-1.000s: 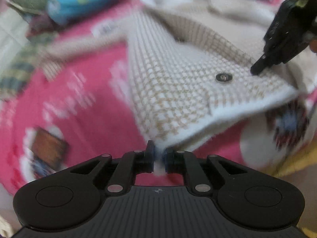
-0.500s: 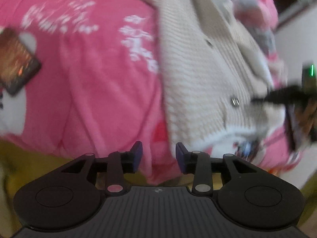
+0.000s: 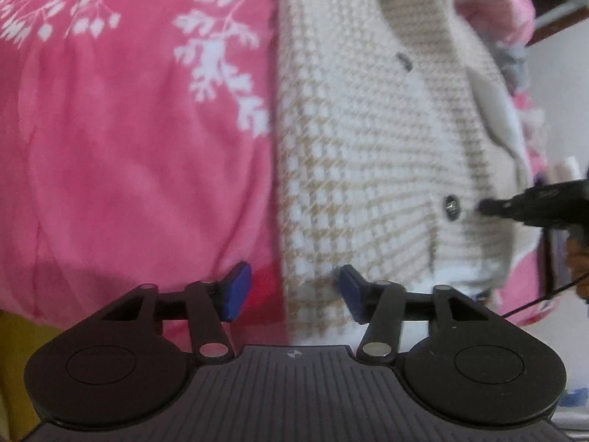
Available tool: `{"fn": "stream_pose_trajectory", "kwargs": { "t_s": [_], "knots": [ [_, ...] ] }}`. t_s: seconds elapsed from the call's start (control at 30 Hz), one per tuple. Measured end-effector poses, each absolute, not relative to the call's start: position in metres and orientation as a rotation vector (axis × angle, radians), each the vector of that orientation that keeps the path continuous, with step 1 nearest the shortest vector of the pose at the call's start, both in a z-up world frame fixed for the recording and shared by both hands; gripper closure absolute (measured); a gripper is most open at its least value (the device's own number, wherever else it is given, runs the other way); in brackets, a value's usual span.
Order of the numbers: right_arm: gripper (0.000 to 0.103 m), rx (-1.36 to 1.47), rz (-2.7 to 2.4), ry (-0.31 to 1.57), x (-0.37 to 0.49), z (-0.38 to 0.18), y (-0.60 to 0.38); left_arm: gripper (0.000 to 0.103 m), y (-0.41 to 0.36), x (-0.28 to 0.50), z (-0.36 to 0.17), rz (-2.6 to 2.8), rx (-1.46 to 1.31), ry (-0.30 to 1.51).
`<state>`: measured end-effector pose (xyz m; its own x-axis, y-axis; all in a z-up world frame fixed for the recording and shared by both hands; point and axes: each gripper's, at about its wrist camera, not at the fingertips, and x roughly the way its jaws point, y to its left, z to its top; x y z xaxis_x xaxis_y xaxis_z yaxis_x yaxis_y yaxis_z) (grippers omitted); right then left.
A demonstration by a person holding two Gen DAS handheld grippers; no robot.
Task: Fold clothes
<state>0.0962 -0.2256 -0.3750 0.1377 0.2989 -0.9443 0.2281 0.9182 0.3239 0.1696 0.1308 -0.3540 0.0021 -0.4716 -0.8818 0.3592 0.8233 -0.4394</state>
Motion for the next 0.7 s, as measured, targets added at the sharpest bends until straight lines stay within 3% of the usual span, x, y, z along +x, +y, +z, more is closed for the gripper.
{"fn": "stream_pose_trajectory", "kwargs": {
  "t_s": [0.07, 0.1, 0.13, 0.3, 0.53, 0.7],
  "knots": [
    [0.099, 0.434, 0.096, 1.449, 0.092, -0.370, -0.231, 0.077, 0.132, 0.169, -0.354, -0.650, -0.113, 1.426],
    [0.099, 0.423, 0.136, 1.447, 0.091, -0.365, -0.227, 0.093, 0.133, 0.168, -0.354, -0.649, -0.124, 1.426],
    [0.099, 0.418, 0.169, 1.443, 0.090, -0.360, -0.224, 0.097, 0.135, 0.169, -0.353, -0.647, -0.137, 1.425],
    [0.099, 0.487, 0.204, 1.414, 0.083, -0.351, -0.226, 0.098, 0.160, 0.177, -0.338, -0.617, -0.228, 1.430],
    [0.094, 0.569, -0.024, 1.505, 0.085, -0.399, -0.241, 0.101, 0.162, 0.180, -0.380, -0.588, -0.134, 1.550],
    [0.090, 0.365, -0.056, 1.337, 0.102, -0.325, -0.223, 0.100, 0.171, 0.183, -0.363, -0.621, -0.180, 1.495]
  ]
}}
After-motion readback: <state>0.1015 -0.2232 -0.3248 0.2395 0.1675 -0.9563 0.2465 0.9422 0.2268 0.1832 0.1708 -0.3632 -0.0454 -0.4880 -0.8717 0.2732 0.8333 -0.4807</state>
